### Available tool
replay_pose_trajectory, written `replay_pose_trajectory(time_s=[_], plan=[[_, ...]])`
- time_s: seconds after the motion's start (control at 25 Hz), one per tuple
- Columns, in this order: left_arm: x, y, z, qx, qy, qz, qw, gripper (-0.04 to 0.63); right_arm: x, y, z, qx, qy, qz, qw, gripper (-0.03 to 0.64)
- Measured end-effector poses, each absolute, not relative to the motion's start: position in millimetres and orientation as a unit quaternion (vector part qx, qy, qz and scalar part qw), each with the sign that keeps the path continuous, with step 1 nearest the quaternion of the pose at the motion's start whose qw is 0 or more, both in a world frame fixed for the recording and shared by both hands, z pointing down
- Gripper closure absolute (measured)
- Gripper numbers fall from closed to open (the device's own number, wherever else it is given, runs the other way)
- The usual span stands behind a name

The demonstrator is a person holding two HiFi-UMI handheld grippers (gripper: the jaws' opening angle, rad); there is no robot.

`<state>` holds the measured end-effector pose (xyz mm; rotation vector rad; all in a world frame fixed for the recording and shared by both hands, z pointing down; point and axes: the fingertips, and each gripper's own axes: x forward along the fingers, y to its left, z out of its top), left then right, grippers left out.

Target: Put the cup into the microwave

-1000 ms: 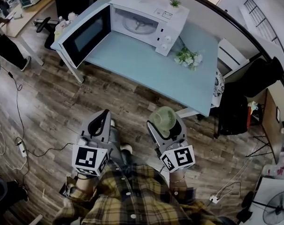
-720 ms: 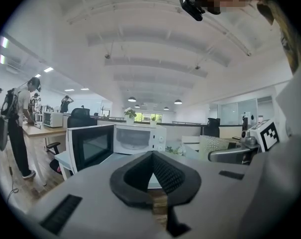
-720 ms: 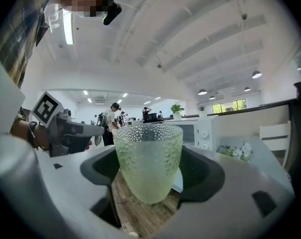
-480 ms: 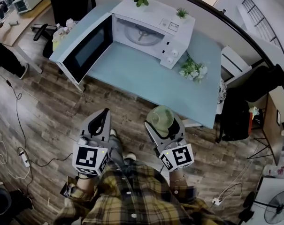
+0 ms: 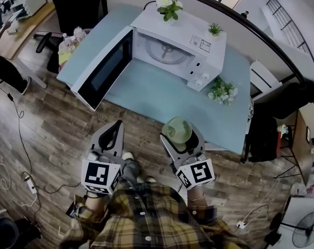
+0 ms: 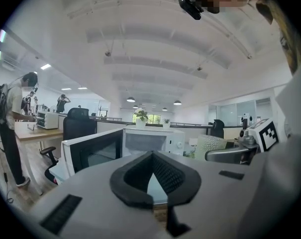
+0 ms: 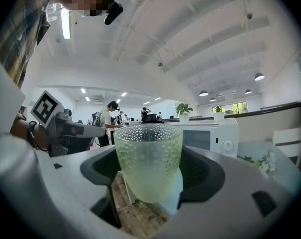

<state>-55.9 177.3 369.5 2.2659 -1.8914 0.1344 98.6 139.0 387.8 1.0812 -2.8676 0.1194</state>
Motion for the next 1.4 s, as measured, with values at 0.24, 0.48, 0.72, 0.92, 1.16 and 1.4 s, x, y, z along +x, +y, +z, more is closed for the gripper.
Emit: replay_pose_trajectory(time_s=[0.24,0.48,0.72,0.92,1.16,1.4], plan=[[-89,165,377,0.768,-0.630,0.049,0.101,0.606,61,122,394,0.355,-0.933,0.043,0.044,0.249],[-121,161,385,0.771,-0.624,0.052,0.112,0.606,31,116,400,0.365,-0.928,0.052,0.051,0.249],[-126,161,400,0.776,-0.615,0.060,0.129,0.606,29,119,411,0.376,-0.922,0.068,0.067,0.249],[-122,151,409,0.782,-0.604,0.064,0.139,0.606,28,108,420,0.380,-0.919,0.072,0.076,0.249],[-124,121,415,0.783,-0.602,0.068,0.139,0.606,26,79,422,0.384,-0.918,0.065,0.075,0.249],[-122,66,409,0.788,-0.599,0.057,0.130,0.606,34,32,421,0.395,-0.913,0.059,0.075,0.249]])
